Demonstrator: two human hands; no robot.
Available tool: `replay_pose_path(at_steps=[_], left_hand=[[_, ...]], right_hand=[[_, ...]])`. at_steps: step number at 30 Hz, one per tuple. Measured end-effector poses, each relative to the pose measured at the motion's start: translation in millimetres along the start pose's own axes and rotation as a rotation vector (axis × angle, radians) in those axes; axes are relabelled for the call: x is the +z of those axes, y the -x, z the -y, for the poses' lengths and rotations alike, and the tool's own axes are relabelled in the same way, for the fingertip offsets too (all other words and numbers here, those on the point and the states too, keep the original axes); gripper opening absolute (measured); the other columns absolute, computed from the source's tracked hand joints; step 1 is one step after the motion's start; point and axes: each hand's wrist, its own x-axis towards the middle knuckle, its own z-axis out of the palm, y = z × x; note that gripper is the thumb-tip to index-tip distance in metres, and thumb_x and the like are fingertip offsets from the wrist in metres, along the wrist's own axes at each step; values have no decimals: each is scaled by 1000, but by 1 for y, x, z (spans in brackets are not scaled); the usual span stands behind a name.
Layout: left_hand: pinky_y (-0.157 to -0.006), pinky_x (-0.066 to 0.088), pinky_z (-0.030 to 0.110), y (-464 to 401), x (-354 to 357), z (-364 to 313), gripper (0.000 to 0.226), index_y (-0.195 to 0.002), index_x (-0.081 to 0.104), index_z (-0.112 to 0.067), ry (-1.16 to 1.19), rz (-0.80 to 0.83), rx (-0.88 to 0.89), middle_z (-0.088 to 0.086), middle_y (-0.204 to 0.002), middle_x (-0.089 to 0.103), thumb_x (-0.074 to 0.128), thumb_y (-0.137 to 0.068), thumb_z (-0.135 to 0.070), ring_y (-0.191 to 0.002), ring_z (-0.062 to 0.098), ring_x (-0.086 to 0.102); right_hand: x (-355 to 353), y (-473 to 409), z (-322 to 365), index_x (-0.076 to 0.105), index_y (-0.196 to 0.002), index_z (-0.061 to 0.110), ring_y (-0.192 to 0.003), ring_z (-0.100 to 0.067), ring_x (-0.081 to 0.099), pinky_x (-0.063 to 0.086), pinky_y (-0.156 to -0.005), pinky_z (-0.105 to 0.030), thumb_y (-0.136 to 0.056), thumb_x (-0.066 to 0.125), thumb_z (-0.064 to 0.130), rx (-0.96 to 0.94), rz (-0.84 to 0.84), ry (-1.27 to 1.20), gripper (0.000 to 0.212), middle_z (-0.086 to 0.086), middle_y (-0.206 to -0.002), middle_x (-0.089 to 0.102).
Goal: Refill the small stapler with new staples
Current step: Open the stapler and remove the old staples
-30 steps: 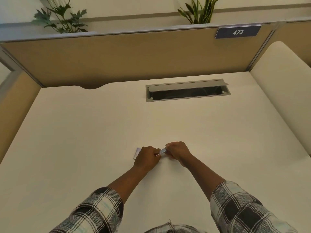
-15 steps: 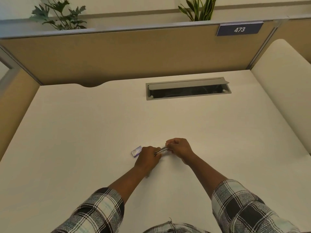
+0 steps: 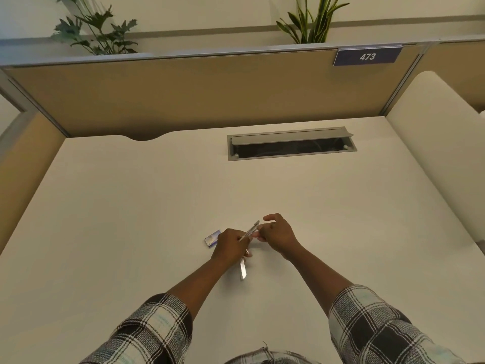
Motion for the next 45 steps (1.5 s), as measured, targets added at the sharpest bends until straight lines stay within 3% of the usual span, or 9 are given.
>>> replay_pose_path(at_steps=[4,7,9,11,15,20,27,37,45], left_hand=[[-52,49,28,1,1,-4,26,-72,64,-7,283,29,-156,7,-64,64,58,-95,-19,-56,18,67],[-49,43,25,2,1,-8,21,-84,66,-3,412,30,-230,9,-66,61,57,-95,-19,-51,16,56],[-47,41,24,4,1,-9,20,-86,65,-3,442,35,-246,8,-65,59,56,-95,-18,-50,15,52],[-47,41,24,5,1,-11,20,-87,66,-1,448,37,-250,8,-64,58,56,-95,-18,-50,15,50],[-49,42,25,6,1,-15,23,-86,66,-1,440,40,-233,9,-65,59,56,-96,-19,-50,15,51],[-46,40,24,5,-4,-13,24,-79,64,-4,446,84,-199,9,-66,58,55,-97,-18,-47,12,50],[-46,39,24,4,-7,-9,20,-89,67,-1,504,116,-210,10,-69,59,53,-96,-13,-50,13,49],[-46,40,24,1,-4,-9,23,-84,68,-2,459,66,-194,6,-63,57,51,-95,-12,-49,11,48],[-46,39,23,0,-7,-7,19,-87,68,-7,502,43,-221,5,-66,59,53,-96,-14,-46,9,51]], right_hand=[[0,3,0,64,-94,8,-73,-12,74,58,-76,-29,-85,63,6,-148,-19,251,9,-4,-87,72],[3,6,1,71,-87,16,-67,0,69,44,-68,-3,-82,67,10,-232,-48,414,9,4,-84,74],[5,8,1,75,-89,17,-67,0,68,40,-65,2,-82,69,15,-272,-62,452,9,5,-86,75],[8,9,1,77,-87,18,-69,-1,68,40,-67,0,-81,69,18,-311,-81,488,9,5,-86,76],[13,11,3,78,-82,16,-73,-7,69,50,-74,-23,-78,69,16,-373,-129,527,10,3,-83,78],[14,12,3,76,-69,14,-59,-17,62,44,-59,-30,-75,67,10,-452,-108,567,11,-3,-63,72],[14,10,9,78,-70,17,-66,-10,63,40,-57,-12,-74,68,12,-439,-92,590,12,2,-68,74],[19,10,8,68,-77,11,-73,-20,60,43,-66,-29,-84,61,21,-492,-38,820,14,-5,-80,68],[13,14,8,76,-96,15,-78,-16,65,40,-71,-20,-88,63,18,-505,-132,692,16,-3,-94,74]])
